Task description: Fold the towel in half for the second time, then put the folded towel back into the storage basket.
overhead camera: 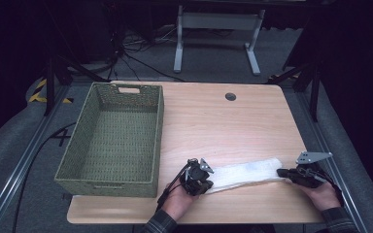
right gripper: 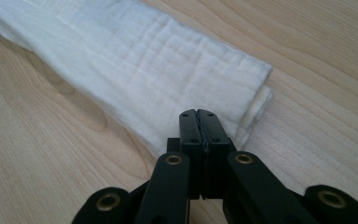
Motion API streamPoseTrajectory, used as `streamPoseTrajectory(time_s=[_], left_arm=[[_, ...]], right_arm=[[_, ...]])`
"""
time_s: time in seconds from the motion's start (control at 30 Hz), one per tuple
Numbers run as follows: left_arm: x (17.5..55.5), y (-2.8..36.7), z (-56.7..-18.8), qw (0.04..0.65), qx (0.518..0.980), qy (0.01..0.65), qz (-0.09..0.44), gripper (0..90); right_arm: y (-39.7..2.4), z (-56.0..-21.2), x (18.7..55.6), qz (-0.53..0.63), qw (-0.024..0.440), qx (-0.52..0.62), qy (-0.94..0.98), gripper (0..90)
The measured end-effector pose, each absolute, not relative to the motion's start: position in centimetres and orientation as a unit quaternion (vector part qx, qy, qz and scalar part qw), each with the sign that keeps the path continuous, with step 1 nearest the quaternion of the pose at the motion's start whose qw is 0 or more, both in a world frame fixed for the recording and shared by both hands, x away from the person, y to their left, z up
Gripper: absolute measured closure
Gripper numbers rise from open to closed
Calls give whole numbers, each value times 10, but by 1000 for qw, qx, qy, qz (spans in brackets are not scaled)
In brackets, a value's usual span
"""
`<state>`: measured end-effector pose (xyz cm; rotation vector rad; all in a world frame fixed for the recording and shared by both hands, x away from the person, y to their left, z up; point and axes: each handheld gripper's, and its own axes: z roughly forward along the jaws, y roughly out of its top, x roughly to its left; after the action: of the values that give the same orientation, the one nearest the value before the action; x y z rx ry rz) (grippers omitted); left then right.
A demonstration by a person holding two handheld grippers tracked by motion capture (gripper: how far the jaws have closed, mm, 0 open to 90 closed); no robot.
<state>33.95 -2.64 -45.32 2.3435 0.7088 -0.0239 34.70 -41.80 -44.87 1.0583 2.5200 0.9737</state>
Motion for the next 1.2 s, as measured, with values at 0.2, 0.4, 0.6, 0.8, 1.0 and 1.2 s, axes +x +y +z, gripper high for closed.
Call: streamPoseTrajectory(time_s=[0.2, 0.4, 0.6, 0.8, 1.0, 1.2], left_arm=[[347, -33, -437, 363, 894, 263, 5, 897], [368, -51, -428, 365, 897, 249, 20, 898], [386, -65, -433, 356, 901, 248, 27, 898], [394, -76, -445, 339, 907, 248, 21, 898], [395, -79, -451, 327, 914, 241, 23, 898], [388, -76, -452, 325, 914, 243, 21, 898]], right_arm=[[-415, -440, 344, 365, 118, 358, 851, 900], [-393, -435, 340, 393, 97, 335, 850, 900], [-374, -437, 339, 397, 78, 318, 858, 900], [-352, -442, 342, 390, 65, 298, 869, 900], [-339, -450, 345, 366, 61, 291, 882, 900], [-339, -451, 349, 362, 65, 290, 883, 900]])
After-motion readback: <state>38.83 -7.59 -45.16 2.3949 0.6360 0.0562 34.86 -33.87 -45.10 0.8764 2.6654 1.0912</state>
